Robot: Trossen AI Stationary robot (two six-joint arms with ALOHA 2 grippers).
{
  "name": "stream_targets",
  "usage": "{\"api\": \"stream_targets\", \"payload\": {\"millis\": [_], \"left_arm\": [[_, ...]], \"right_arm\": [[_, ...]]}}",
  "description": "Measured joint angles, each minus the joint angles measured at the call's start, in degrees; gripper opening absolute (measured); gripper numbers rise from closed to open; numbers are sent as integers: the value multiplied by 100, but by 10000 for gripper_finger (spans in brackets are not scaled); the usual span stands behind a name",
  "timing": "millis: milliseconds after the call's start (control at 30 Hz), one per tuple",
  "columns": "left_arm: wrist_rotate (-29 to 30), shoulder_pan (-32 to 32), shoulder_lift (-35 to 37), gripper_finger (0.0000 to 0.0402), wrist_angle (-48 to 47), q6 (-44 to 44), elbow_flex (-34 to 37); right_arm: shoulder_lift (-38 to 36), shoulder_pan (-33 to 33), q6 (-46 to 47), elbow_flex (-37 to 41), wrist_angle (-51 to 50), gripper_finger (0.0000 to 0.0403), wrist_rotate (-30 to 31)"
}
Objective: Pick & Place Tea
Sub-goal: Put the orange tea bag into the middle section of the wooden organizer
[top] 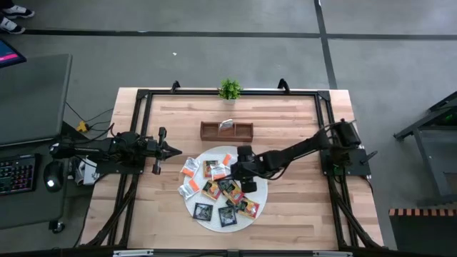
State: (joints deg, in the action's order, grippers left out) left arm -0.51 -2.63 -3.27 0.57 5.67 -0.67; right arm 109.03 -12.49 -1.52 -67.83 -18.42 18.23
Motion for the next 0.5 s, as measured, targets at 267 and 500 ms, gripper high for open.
{"api": "stream_targets", "payload": {"millis": [267,500], "left_arm": [[0,0,0,1,-1,0,0],[0,0,0,1,-1,0,0]], "right_arm": [[268,22,-5,-2,176,193,-53],[273,57,-47,-2,197,193,108]]}}
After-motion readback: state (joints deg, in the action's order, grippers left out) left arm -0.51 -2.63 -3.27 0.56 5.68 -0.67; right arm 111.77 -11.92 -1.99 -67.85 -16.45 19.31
